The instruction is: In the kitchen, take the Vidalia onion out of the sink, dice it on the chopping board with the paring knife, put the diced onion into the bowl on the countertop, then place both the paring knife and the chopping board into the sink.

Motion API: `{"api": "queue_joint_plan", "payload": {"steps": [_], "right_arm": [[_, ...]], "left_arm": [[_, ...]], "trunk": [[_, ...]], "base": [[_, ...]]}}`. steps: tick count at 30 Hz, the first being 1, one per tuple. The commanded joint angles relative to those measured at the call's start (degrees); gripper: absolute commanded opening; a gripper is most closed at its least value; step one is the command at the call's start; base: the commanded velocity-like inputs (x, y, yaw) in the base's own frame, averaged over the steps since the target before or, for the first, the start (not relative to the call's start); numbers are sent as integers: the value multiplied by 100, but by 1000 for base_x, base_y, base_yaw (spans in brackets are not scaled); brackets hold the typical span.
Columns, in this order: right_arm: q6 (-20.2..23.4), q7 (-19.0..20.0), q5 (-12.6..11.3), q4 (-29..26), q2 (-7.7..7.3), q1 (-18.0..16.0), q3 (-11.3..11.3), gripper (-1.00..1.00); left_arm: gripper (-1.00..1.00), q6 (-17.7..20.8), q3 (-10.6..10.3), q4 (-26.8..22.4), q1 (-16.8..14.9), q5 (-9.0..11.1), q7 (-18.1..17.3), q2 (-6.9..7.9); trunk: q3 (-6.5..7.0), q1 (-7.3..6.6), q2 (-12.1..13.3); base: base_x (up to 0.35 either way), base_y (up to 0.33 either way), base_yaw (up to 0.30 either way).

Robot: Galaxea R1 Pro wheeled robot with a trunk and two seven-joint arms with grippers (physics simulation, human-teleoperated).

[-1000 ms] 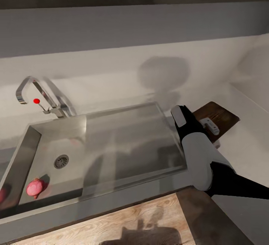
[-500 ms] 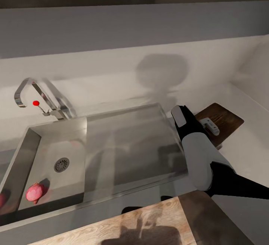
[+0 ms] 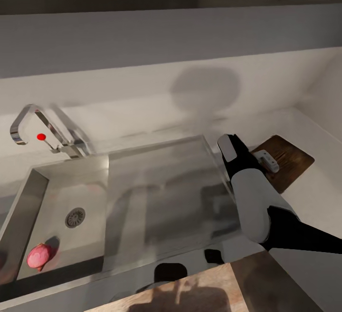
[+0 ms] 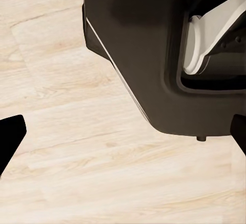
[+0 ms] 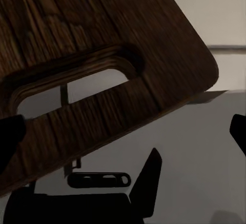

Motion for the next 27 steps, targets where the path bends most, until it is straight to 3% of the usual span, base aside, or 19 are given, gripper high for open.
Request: {"api": "queue_joint_plan", "payload": {"steps": [1,27], "right_arm": [[40,-13,-3,-7,5,-6,-18,100],[40,-5,-3,-7,-2,-2,-18,100]], "left_arm": [[100,-4,0,-9,4,2,-4,0],[100,4,0,49,4,2,-4,-5]], "trunk": [[-8,4,-10],[-8,4,-10]], "base": [[50,0,0],[36,-24,0]]}}
